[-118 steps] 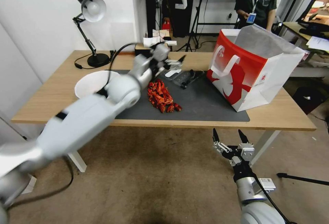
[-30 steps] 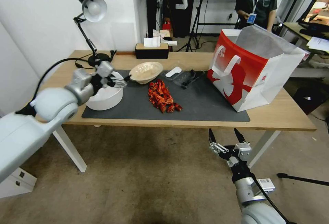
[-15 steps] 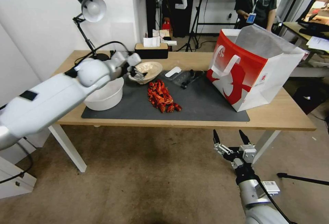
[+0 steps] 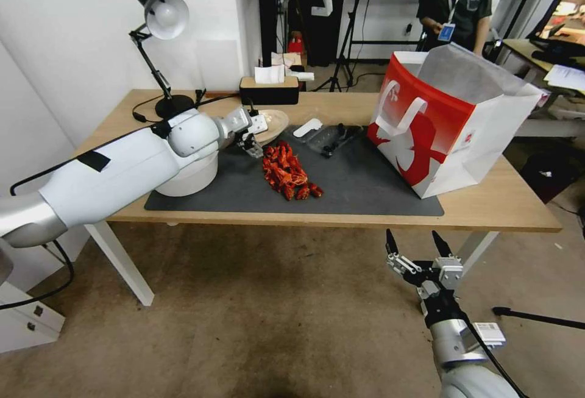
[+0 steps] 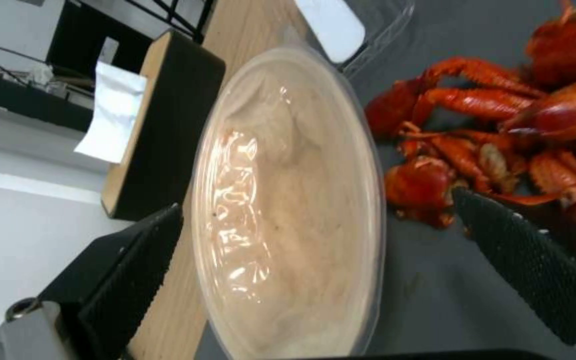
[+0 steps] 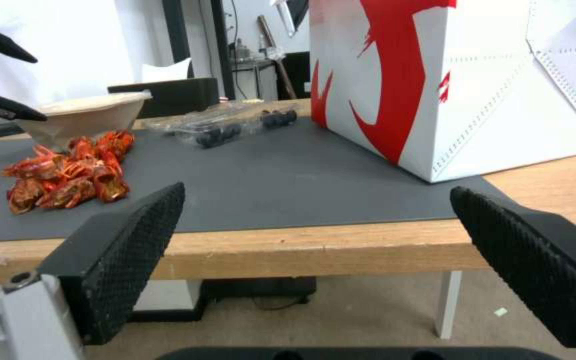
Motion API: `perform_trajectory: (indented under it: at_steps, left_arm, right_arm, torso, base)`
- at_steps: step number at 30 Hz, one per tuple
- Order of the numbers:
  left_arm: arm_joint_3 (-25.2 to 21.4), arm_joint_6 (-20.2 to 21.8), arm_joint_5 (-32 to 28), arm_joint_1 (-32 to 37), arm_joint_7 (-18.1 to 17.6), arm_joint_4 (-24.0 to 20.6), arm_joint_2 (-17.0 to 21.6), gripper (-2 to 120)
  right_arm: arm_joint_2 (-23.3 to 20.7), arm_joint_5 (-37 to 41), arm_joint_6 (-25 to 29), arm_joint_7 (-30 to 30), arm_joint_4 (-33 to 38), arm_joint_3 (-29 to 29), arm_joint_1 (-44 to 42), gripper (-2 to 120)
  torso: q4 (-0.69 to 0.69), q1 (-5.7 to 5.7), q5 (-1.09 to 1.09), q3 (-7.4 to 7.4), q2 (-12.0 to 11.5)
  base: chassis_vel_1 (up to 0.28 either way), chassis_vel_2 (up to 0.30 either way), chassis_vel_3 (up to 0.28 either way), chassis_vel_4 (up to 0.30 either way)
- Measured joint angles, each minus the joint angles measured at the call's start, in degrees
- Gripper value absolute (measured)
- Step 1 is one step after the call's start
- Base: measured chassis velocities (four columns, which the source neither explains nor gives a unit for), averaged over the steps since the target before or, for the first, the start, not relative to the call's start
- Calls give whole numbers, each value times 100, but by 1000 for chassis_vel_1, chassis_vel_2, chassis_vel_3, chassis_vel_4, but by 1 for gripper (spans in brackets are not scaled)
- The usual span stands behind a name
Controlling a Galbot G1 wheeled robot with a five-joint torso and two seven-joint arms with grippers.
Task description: Pick up the trash from the table and place it into the takeout bag.
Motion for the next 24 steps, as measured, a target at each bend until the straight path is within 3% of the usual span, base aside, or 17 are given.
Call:
perform_trajectory:
  at_steps: [5,8,9,11,13,15,17,24]
  left_arm:
    - [82,-1,55,-63,68,154,-62,100]
    - [146,-14,66,-68,85,201,-66,93]
    - [191,-30,78,-68,94,231,-66,85]
    - [211,-41,88,-68,99,250,-65,84]
    - [243,-76,116,-68,125,278,-54,70]
    - [244,-80,116,-67,126,280,-53,69]
    - [246,-128,120,-51,133,320,-50,56]
    - [223,-211,116,-19,167,327,0,32]
  right_arm:
    - [0,0,55,-9,-2,10,-58,100]
    - [-4,2,69,-11,1,33,-75,100]
    - [-4,2,71,-13,12,38,-82,100]
    - [-2,2,72,-14,18,38,-82,100]
    - [15,-1,72,-19,28,37,-87,100]
    - [16,-2,72,-20,28,37,-87,100]
    - [43,-33,72,-30,29,17,-104,100]
    - [80,-71,71,-36,30,-4,-97,100]
  torso:
    - [-1,0,0,0,0]
    - [0,0,0,0,0]
    - [0,0,-1,0,0]
    - [-1,0,-1,0,0]
    - [0,0,-1,0,0]
    - [0,0,-1,0,0]
    - [-1,0,0,0,0]
    - [0,0,-1,0,0]
  base:
    - [0,0,0,0]
    - [0,0,0,0]
    - [0,0,0,0]
    - [0,0,0,0]
    - [0,0,0,0]
    - [0,0,0,0]
    - [0,0,0,0]
    - [0,0,0,0]
